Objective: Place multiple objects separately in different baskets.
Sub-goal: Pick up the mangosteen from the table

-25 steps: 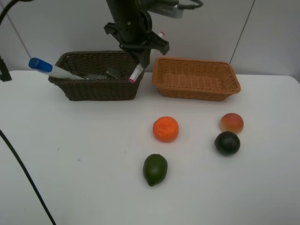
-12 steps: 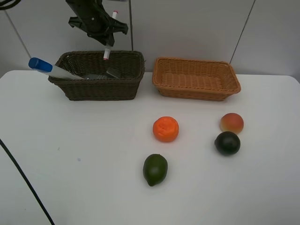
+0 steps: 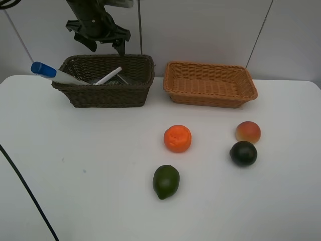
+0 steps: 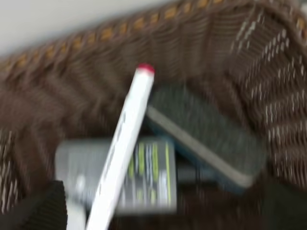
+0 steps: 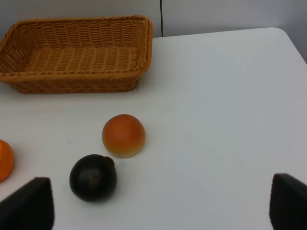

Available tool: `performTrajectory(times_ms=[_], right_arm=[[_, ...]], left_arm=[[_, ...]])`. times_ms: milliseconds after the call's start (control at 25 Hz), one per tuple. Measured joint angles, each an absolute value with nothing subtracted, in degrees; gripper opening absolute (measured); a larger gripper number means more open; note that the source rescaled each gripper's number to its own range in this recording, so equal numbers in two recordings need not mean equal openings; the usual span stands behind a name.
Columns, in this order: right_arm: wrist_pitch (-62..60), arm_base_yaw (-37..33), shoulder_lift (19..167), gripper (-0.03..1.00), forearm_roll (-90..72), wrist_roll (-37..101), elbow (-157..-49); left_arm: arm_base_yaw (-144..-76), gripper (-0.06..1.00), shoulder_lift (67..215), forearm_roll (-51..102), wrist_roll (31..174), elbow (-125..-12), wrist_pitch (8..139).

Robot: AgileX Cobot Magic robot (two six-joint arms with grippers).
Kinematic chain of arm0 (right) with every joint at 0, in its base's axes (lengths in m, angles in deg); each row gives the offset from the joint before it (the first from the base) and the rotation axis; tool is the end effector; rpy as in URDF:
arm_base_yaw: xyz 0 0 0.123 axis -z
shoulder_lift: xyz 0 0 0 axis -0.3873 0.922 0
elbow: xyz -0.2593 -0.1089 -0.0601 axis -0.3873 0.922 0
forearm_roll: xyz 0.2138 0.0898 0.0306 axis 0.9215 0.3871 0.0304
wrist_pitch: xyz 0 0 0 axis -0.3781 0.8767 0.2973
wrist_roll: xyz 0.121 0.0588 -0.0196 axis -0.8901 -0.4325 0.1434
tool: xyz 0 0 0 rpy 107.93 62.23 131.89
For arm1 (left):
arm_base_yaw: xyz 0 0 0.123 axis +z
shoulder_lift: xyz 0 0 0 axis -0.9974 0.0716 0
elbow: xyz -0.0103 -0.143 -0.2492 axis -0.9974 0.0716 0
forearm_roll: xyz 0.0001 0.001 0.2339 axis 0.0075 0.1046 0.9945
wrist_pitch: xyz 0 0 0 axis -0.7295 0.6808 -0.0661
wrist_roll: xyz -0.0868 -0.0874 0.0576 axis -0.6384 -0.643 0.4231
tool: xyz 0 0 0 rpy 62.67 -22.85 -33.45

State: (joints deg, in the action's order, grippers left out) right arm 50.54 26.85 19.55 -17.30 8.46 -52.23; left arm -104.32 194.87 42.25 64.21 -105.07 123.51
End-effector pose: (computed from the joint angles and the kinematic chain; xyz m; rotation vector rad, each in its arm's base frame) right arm 0.0150 -0.0011 0.2505 0.0840 2.0332 -0.0372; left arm 0.4809 -0.1538 0.2096 0.3412 2.5904 -0.0723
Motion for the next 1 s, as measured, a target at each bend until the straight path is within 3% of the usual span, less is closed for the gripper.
performTrajectory(times_ms=[160,520,840,1000], right_arm=[[50.54,26.85,19.55,0.99,-17.30,8.46,-52.23],[50.54,26.85,19.55,0.99,-17.30,8.46,-52.23],[50.54,26.85,19.55,0.99,-17.30,8.46,-52.23],[50.54,26.85,19.55,0.99,-17.30,8.46,-52.23]], left_arm=[[-104.32,1.00,194.58,42.38,58.65,-109.78,137.25],[-101.18,1.00,189.50,43.25,58.10,-107.70,138.36],[-86.81,1.00,172.71,44.18,61.70,-88.65,138.36],[-85.23,1.00,160.95,43.08,62.44,-74.08,138.31]])
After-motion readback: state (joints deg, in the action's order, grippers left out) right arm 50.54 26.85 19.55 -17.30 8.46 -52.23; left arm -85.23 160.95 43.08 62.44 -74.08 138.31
